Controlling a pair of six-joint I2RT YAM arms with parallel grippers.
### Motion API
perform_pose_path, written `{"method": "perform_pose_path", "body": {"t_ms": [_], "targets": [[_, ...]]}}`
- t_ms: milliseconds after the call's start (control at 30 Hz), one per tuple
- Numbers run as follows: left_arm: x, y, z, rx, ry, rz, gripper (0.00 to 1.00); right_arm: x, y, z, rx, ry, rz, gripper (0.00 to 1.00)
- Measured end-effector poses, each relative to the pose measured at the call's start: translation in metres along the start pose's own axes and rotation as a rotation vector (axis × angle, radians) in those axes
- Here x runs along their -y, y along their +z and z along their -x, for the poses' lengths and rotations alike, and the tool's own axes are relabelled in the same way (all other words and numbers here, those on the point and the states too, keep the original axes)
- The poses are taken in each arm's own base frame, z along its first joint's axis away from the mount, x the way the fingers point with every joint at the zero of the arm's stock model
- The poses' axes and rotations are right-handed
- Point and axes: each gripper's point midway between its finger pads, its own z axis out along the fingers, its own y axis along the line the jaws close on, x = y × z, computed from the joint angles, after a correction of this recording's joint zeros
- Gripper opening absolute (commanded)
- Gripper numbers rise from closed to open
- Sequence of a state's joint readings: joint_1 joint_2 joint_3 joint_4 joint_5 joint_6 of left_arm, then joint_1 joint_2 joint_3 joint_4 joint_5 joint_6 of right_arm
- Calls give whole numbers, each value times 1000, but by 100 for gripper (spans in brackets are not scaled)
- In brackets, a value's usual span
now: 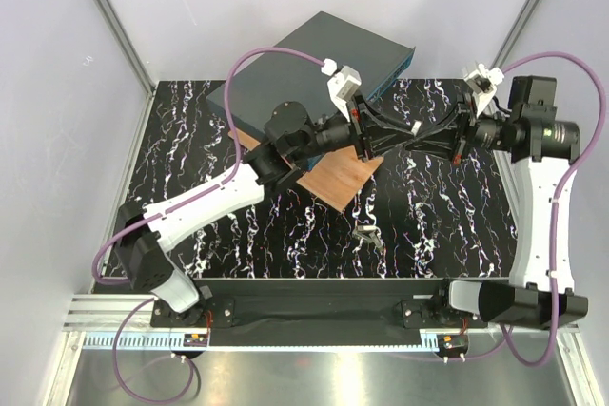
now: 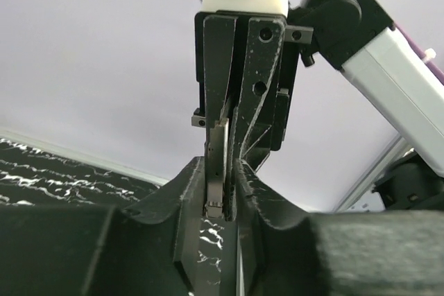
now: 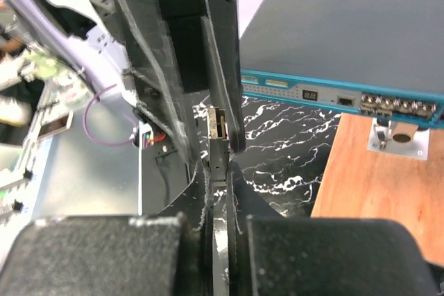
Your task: Insert the plug into the switch port
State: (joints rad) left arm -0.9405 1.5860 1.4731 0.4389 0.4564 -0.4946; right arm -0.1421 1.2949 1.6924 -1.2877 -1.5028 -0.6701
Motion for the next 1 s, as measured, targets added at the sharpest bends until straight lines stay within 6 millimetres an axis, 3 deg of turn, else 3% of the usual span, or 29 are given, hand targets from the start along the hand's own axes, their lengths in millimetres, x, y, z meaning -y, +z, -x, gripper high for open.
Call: {"method": "perform_pose_path", "body": {"t_ms": [167,300,367,500,600,767,1000], "targets": [[-5,-11,4,-23,2,28,47,8,-1,-9,-4,-6,-79,0],[-19,-26,9,-67,12,90,54,17,-4,0,-23,-90,-170,0],[-26,-31,10,-124,22,131,62,28,-8,1,-53,-153,-236,0],[-29,-37,28,-244,62,187,67,57,-19,-16,-170,-343,-407,0],[-24,-46,33,-329,102,205,68,68,-33,-33,-271,-511,-521,0],[-29,-65,1,-509,140,261,69,70,-52,-44,-402,-812,-631,0],[-38,-50,-61,-720,133,257,71,68,-64,-65,-546,-1173,-646,0]]}}
